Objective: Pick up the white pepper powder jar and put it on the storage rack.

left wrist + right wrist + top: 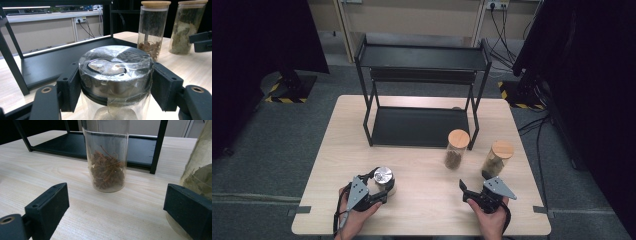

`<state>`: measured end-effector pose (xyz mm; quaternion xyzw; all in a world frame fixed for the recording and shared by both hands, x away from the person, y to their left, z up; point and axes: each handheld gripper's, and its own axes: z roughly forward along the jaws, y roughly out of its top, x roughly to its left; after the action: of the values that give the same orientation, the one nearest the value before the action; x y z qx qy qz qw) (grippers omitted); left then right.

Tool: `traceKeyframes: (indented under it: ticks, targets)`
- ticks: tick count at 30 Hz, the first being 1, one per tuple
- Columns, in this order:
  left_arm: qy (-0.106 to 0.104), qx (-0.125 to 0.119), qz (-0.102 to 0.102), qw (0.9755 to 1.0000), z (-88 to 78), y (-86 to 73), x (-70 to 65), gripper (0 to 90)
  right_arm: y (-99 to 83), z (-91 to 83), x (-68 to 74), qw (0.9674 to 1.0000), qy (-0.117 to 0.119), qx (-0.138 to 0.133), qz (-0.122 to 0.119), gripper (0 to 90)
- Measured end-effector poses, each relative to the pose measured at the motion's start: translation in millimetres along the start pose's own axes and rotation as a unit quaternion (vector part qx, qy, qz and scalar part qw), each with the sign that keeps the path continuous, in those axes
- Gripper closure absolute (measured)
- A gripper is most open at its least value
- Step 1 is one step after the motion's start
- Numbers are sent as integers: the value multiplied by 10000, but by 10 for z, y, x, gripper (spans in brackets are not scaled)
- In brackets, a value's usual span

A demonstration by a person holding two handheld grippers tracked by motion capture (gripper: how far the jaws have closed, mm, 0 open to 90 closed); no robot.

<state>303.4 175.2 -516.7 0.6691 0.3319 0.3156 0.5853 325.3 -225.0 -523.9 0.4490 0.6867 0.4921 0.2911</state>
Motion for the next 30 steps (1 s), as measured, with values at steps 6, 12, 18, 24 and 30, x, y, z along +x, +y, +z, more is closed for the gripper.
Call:
traceKeyframes:
  ticks: [6,12,18,24,30]
  targets:
    - [77,-72,20,9999,55,123,37,327,0,-1,-3,10000,6,-2,40,63]
    - [185,-100,34,9998,117,203,72,328,0,-2,-4,10000,11,-7,38,63]
    - [255,-135,31,9996,180,267,96,328,1,0,-5,10000,15,-1,42,63]
    - [375,-169,33,9991,252,342,149,329,1,-1,-4,10000,16,1,40,63]
    - [511,-244,35,9984,332,438,209,330,0,-1,-7,10000,21,-5,40,63]
